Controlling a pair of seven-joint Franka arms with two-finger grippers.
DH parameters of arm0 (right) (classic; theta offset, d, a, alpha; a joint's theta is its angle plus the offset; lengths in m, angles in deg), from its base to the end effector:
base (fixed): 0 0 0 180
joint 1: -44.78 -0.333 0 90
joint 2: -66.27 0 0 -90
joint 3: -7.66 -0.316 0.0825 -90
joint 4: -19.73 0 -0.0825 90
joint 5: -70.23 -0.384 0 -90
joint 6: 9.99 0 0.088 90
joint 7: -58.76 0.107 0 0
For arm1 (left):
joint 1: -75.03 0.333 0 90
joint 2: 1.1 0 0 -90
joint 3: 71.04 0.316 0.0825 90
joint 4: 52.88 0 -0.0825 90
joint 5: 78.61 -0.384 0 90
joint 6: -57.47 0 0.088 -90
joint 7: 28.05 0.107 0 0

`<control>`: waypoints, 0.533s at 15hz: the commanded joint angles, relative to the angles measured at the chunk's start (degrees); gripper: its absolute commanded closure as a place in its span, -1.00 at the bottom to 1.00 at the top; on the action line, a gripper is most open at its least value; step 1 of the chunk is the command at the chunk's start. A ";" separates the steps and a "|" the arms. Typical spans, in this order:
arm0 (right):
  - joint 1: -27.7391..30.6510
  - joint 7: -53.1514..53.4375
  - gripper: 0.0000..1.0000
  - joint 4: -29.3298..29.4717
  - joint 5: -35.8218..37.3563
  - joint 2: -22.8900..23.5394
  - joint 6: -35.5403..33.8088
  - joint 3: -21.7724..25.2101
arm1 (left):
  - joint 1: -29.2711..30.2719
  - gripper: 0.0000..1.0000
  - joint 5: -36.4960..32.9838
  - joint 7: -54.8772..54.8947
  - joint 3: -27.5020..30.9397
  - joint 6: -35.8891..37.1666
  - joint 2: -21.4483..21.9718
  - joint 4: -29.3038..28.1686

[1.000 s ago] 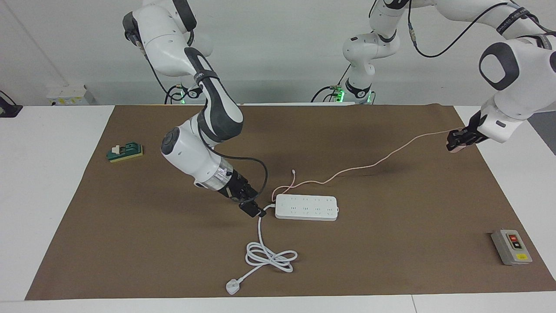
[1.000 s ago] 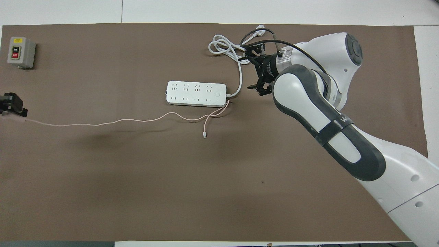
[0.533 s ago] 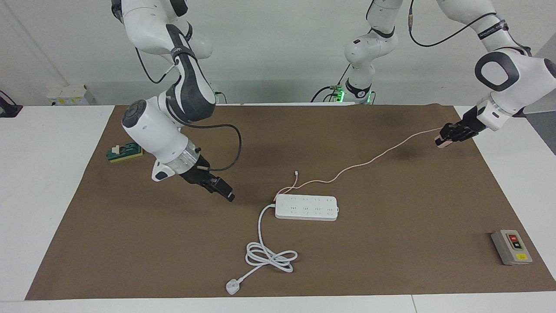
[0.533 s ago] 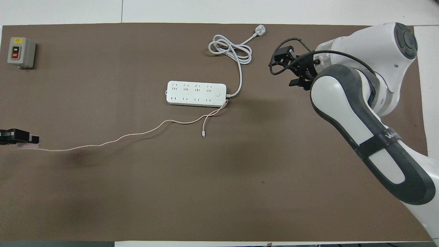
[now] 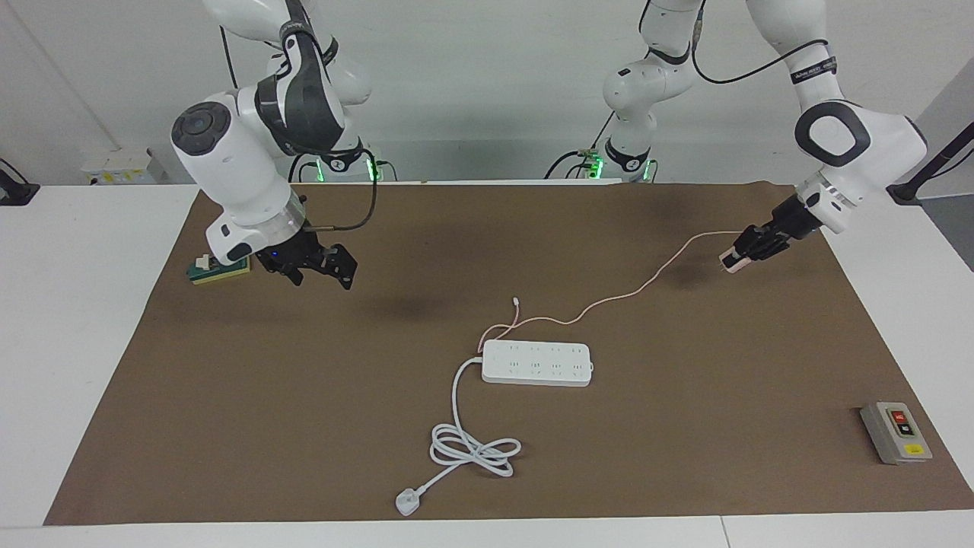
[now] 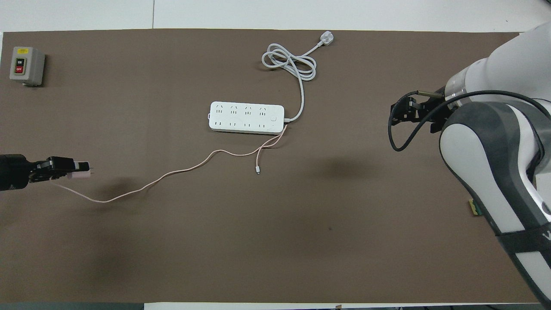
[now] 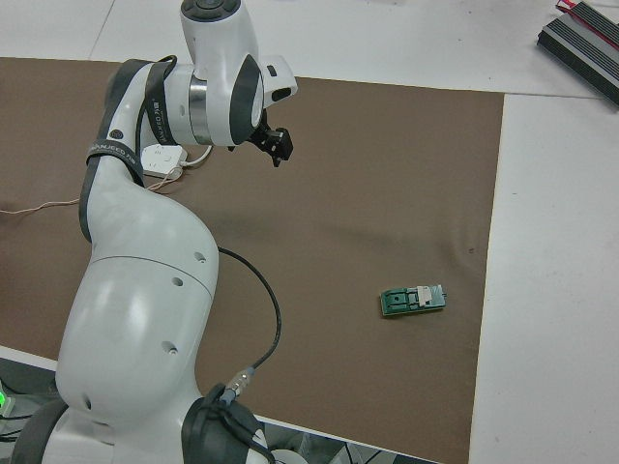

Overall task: Unplug charger and place it aside
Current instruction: 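Carry the charger aside with the left gripper while the right gripper withdraws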

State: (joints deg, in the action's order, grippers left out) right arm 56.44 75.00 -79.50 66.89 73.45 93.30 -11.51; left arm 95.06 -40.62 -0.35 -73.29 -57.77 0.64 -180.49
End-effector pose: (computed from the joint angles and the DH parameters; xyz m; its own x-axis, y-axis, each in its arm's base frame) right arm 0.5893 0.0743 0.4995 0.9836 -0.1644 -0.0736 -0.1702 -0.9822 -0.0795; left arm 0.4935 0.1199 0.3819 0.9846 0.1751 0.0035 0.1430 -0.8158 0.5604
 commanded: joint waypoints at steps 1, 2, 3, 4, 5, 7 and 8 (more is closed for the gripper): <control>-2.42 -4.37 -1.00 -2.38 1.67 -3.40 -4.04 4.03 | 0.36 1.00 3.84 4.63 0.49 -2.00 -1.20 -2.11; -4.35 -4.64 -1.00 -2.29 1.68 -3.84 -5.80 6.66 | 1.14 1.00 4.72 5.34 0.57 -1.74 -2.42 -2.20; -9.06 -4.73 -1.00 -2.38 1.68 -4.62 -6.26 11.82 | 1.85 1.00 5.16 6.13 0.49 -1.91 -3.13 -2.38; -12.68 -4.73 -1.00 -2.29 1.68 -4.81 -6.96 15.78 | 2.03 1.00 5.51 7.18 0.49 -2.26 -3.40 -2.99; -12.63 -4.65 -1.00 -2.12 1.68 -4.98 -7.49 16.09 | 1.94 1.00 6.21 8.76 0.49 -2.53 -3.75 -3.08; -13.06 -4.38 -1.00 -1.68 1.68 -5.07 -8.54 17.92 | 2.12 1.00 6.39 12.36 0.49 -3.23 -5.76 -3.26; -13.33 -4.90 -1.00 -1.76 1.68 -6.03 -10.55 19.59 | 2.29 1.00 6.74 15.25 0.57 -3.32 -7.08 -3.26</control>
State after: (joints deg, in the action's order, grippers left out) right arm 43.89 71.35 -80.17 67.63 69.46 85.00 5.45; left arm 96.82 -35.96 9.50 -72.59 -59.59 -4.50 -182.94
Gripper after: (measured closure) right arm 0.000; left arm 0.683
